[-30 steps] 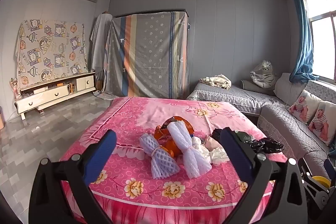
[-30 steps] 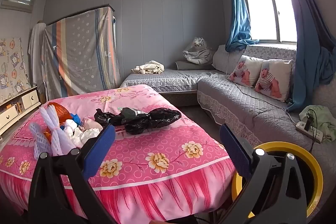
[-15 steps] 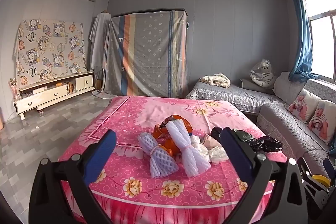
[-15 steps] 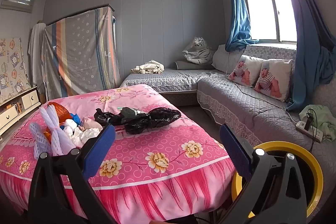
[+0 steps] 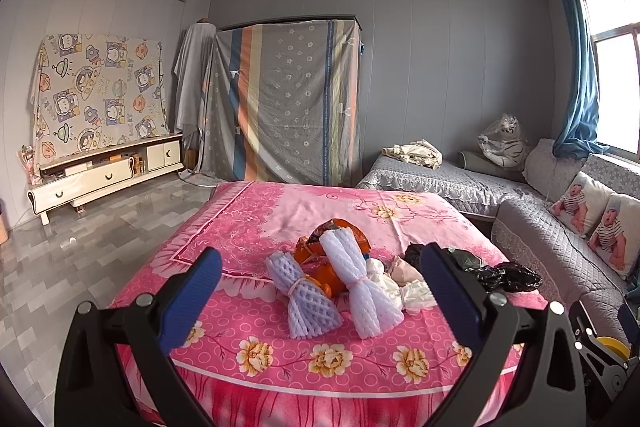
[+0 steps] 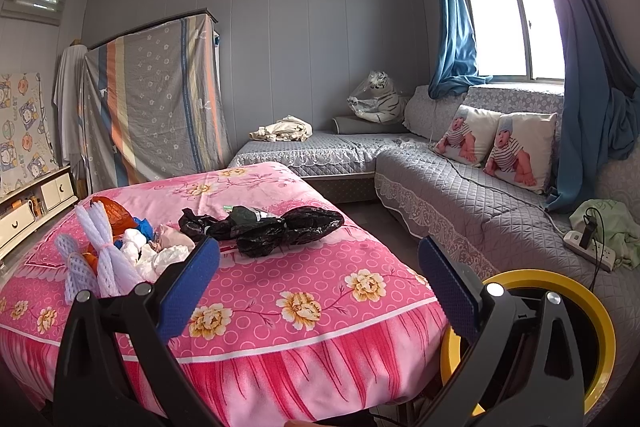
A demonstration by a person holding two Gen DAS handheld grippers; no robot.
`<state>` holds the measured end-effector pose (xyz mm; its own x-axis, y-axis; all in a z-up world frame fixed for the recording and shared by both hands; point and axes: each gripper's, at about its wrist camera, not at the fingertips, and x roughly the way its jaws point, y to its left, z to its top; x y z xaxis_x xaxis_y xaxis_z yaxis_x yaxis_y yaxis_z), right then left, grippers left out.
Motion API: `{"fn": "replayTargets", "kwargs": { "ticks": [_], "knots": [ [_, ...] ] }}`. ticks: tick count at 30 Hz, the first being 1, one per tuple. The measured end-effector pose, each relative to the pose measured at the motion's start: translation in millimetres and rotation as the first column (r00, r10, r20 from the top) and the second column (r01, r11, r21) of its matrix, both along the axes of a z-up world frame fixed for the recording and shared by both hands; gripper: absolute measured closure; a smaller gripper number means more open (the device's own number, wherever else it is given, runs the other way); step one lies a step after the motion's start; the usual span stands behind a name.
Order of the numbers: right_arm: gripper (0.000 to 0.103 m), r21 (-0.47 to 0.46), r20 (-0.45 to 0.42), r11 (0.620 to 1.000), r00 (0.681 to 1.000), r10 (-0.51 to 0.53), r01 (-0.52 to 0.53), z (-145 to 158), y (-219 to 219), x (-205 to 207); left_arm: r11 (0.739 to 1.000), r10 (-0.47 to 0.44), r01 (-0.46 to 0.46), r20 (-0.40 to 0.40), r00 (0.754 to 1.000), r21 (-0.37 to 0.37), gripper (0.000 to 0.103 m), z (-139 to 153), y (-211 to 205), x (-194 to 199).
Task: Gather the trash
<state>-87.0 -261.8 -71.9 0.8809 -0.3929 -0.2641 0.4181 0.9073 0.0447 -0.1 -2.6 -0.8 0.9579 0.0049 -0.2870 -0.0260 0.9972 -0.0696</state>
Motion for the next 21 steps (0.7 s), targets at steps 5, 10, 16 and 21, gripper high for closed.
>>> {"fn": "replayTargets", "kwargs": {
  "ticks": [5, 10, 16, 21],
  "knots": [
    [0.008, 0.0, 0.002, 1.0, 1.0, -0.001, 0.001, 0.6, 0.1, 0.0, 1.0, -0.004, 0.004, 0.003, 1.0, -0.001, 0.007, 0.2, 1.8, -0.6],
    [0.008, -0.001, 0.002, 1.0, 1.0, 0.001, -0.001, 1.1, 0.5, -0.1, 1.0, -0.002, 0.002, 0.004, 1.0, -0.006, 0.007, 0.4, 2.7, -0.2],
    [0.008, -0.003, 0.002, 1.0, 1.0, 0.003, -0.003, 1.8, 0.2, 0.5, 1.0, -0.002, 0.002, 0.001, 1.0, -0.008, 0.007, -0.4, 3.4, 0.8],
    [0.008, -0.003, 0.004, 1.0, 1.0, 0.005, -0.005, 1.8, 0.6, 0.4, 1.0, -0.003, 0.003, -0.001, 1.0, -0.008, 0.007, -1.1, 3.6, 0.2]
  ]
}}
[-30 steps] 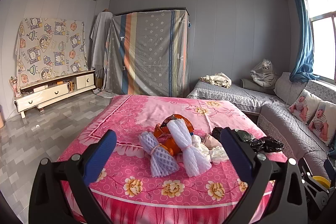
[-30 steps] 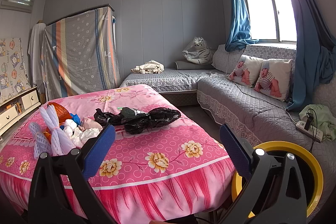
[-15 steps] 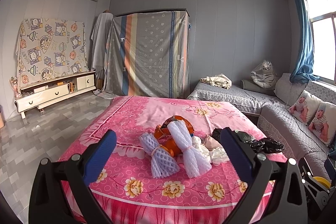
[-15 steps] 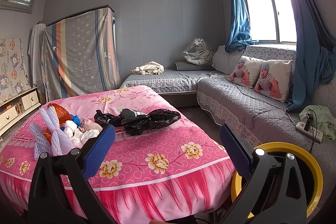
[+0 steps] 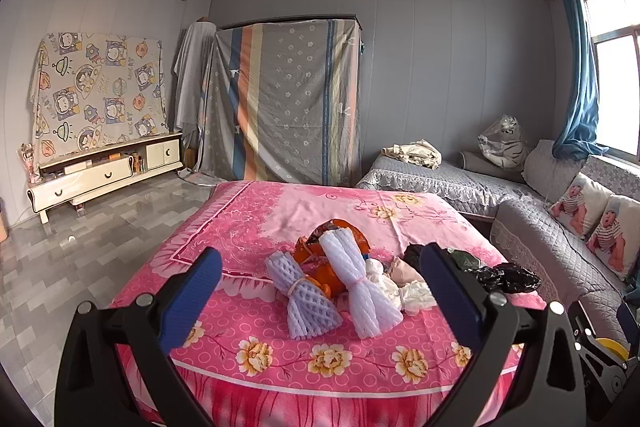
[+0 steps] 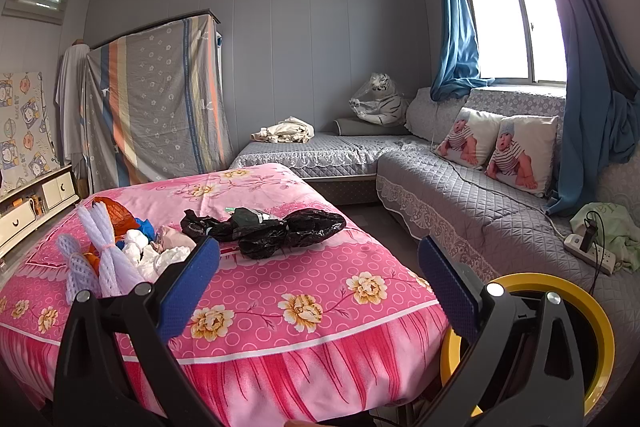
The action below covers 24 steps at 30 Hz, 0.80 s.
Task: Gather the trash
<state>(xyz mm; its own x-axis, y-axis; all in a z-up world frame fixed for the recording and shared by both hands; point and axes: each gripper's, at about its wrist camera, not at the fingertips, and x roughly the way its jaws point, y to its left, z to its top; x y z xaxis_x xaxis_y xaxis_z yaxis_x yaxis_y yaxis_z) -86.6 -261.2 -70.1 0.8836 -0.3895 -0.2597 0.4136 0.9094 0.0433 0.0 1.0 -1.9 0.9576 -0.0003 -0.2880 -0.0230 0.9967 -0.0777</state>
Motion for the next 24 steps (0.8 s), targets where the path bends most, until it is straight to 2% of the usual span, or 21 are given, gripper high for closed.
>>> {"fn": "replayTargets", "kwargs": {
  "ticks": [24],
  "knots": [
    [0.008, 0.001, 0.002, 1.0, 1.0, 0.002, -0.002, -0.7, 0.7, 0.4, 1.0, -0.002, 0.002, -0.009, 1.0, -0.004, 0.007, -0.3, 0.1, 0.0]
  ]
}}
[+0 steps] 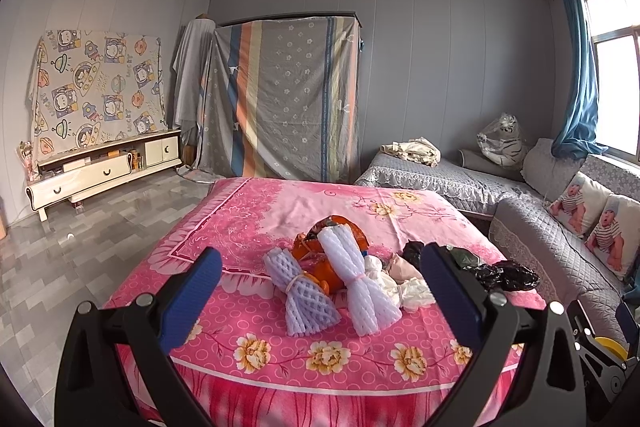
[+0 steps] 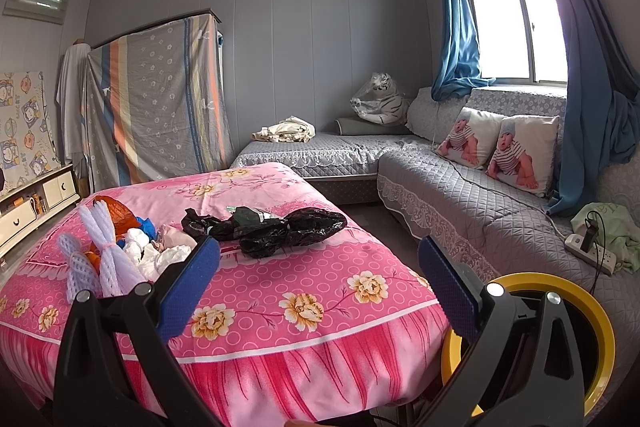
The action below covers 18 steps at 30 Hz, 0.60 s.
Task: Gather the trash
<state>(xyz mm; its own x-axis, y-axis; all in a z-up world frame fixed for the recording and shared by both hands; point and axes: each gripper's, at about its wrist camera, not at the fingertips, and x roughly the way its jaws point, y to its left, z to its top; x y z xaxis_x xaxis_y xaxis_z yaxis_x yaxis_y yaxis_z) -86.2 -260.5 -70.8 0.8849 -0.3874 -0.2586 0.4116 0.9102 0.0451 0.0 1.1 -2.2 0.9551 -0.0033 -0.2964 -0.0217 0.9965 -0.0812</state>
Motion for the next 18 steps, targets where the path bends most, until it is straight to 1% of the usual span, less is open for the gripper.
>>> {"fn": "replayTargets", "kwargs": {
  "ticks": [15, 18],
  "knots": [
    [0.008, 0.002, -0.001, 1.0, 1.0, -0.003, 0.003, -2.2, 0.2, -0.6, 1.0, -0.007, 0.007, -0.014, 1.0, 0.002, 0.007, -0.1, 0.4, -0.5],
    [0.008, 0.006, -0.003, 1.0, 1.0, -0.007, 0.007, 3.4, -0.6, 1.3, 1.0, -0.006, 0.006, -0.012, 1.0, 0.007, 0.007, 1.1, 1.3, -0.8]
  ]
}}
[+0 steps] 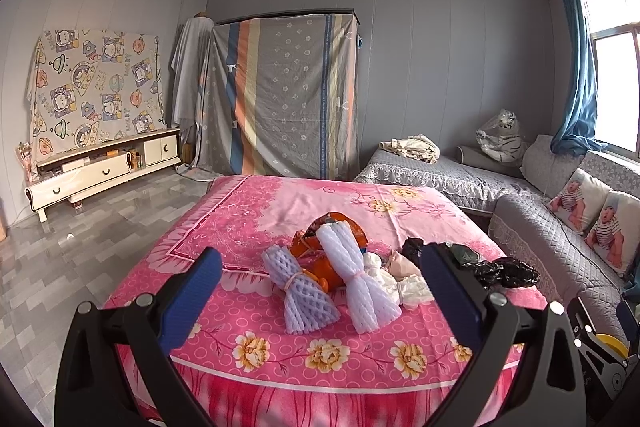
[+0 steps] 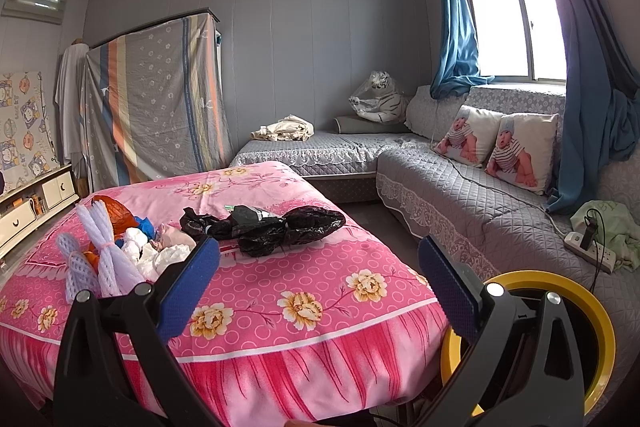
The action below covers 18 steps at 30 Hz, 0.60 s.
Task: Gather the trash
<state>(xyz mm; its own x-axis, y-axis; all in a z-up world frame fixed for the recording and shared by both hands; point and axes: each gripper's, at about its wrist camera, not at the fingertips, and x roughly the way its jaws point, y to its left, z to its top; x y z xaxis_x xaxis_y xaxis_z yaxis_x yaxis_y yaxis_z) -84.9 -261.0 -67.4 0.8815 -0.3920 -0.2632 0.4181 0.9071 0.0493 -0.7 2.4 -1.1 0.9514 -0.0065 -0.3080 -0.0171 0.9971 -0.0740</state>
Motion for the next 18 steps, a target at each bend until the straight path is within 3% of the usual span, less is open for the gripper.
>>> {"fn": "replayTargets", "kwargs": {
  "ticks": [13, 18],
  "knots": [
    [0.008, 0.035, -0.04, 0.998, 0.998, 0.047, -0.045, -9.0, -1.1, 18.2, 0.999, 0.021, -0.02, -0.038, 0.999, 0.026, 0.007, -8.9, 11.3, 25.6],
    [0.008, 0.04, -0.031, 0.993, 0.993, 0.11, -0.108, 1.4, -4.8, 28.8, 1.0, 0.014, -0.011, -0.117, 0.993, 0.03, 0.007, -19.2, 28.6, 50.9]
  ]
}}
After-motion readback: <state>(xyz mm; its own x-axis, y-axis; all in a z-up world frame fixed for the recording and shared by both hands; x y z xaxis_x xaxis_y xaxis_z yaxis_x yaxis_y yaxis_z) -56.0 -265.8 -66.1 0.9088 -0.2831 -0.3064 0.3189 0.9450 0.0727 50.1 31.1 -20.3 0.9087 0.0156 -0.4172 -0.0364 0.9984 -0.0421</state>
